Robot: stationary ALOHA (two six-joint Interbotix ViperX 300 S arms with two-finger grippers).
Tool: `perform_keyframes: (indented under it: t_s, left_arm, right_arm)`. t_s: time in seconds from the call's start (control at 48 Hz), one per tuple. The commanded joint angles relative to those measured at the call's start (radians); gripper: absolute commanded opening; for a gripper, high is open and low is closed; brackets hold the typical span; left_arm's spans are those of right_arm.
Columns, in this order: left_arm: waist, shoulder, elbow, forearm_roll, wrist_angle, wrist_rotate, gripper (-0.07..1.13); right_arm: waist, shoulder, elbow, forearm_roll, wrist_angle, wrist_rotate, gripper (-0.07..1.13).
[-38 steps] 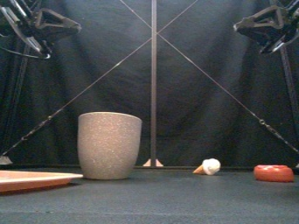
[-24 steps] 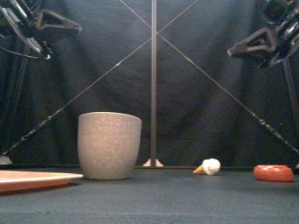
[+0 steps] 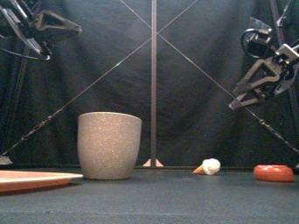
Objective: Pick the donut then place it on the pink plate
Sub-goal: Pick the donut
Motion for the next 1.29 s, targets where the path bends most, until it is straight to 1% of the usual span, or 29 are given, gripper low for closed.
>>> perform_keyframes:
  t_s: [0.021, 0.125, 0.312, 0.438, 0.75, 0.875, 1.292]
  left_arm:
    - [0.005, 0.006, -0.014, -0.002, -0.009, 0.002, -0.02]
    - [0.008, 0.005, -0.014, -0.002, -0.009, 0.002, -0.02]
    - [0.009, 0.006, -0.011, -0.002, -0.009, -0.002, -0.02]
    - [0.009, 0.006, -0.008, -0.002, -0.009, -0.002, -0.02]
    - [0.009, 0.006, -0.006, 0.0, -0.009, 0.002, -0.02]
    - [0.009, 0.005, -0.005, -0.002, -0.009, 0.0, -0.02]
    - [0.011, 0.005, 0.006, -0.002, -0.009, -0.002, -0.02]
  right_arm:
    - [-0.02, 0.006, 0.005, 0.003, 0.032, 0.002, 1.03]
    - [-0.015, 0.011, 0.014, 0.005, 0.092, 0.005, 1.03]
    - [0.018, 0.048, 0.021, 0.026, 0.207, 0.003, 1.03]
    - [0.018, 0.089, 0.021, 0.029, 0.244, 0.003, 1.03]
    - [0.021, 0.23, -0.003, 0.04, 0.262, 0.003, 1.03]
    - [0.032, 0.287, -0.028, 0.029, 0.278, 0.002, 1.03]
    - [0.032, 0.453, -0.094, -0.009, 0.284, 0.002, 1.02]
